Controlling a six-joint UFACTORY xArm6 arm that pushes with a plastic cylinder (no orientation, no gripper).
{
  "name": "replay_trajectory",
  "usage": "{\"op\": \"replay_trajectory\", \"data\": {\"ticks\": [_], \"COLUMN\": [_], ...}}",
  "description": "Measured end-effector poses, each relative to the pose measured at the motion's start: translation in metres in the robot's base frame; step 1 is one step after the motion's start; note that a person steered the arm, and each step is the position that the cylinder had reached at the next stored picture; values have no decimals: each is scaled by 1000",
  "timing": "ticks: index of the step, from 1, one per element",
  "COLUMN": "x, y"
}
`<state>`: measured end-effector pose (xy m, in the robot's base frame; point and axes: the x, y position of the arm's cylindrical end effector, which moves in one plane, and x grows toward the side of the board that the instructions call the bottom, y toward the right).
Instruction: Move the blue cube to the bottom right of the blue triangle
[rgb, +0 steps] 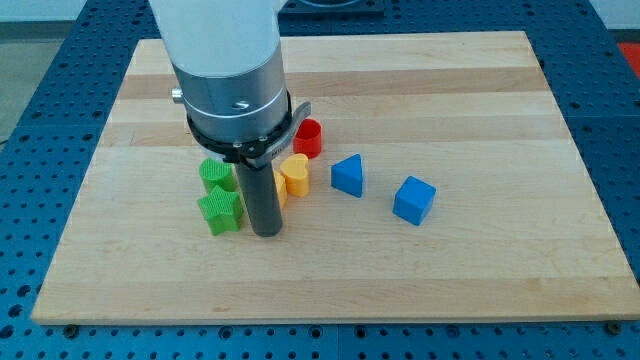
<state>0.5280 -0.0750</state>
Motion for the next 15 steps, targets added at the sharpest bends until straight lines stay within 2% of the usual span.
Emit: {"op": "replay_trajectory", "data": {"ticks": [3,5,6,7,8,10,12,13,14,15], "x": [-26,16,42,42,-7,-20,4,-26,-62,-38], "y": [-1,15,108,206,231,179,169,230,184,138]}}
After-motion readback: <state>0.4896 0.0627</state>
